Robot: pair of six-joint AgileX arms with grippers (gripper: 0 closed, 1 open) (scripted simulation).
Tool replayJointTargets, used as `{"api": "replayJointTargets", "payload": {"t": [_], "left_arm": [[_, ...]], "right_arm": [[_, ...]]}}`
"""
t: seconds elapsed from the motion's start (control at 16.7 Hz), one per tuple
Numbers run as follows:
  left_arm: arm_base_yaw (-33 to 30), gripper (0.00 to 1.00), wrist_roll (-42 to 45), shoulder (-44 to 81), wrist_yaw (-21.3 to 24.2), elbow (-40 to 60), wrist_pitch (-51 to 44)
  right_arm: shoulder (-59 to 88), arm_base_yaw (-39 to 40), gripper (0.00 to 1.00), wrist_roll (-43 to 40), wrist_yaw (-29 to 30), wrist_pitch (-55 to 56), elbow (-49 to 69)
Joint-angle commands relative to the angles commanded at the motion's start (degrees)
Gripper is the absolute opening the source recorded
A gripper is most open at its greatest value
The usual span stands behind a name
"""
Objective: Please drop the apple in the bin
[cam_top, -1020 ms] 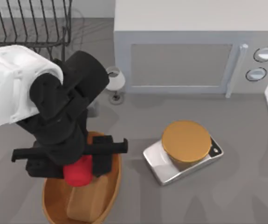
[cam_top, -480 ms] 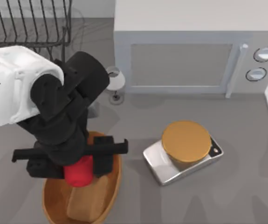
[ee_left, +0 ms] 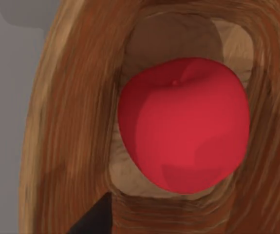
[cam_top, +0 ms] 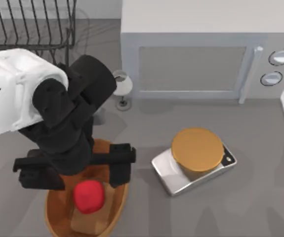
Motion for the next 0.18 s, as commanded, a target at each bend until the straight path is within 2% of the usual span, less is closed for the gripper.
{"api": "replayJointTargets", "payload": {"t": [0.18], "left_arm": [[0.0, 1.00, 0.0, 0.0, 0.0, 0.0, 0.0]], "right_arm": [[0.0, 0.0, 1.00, 0.0, 0.0, 0.0, 0.0]]}}
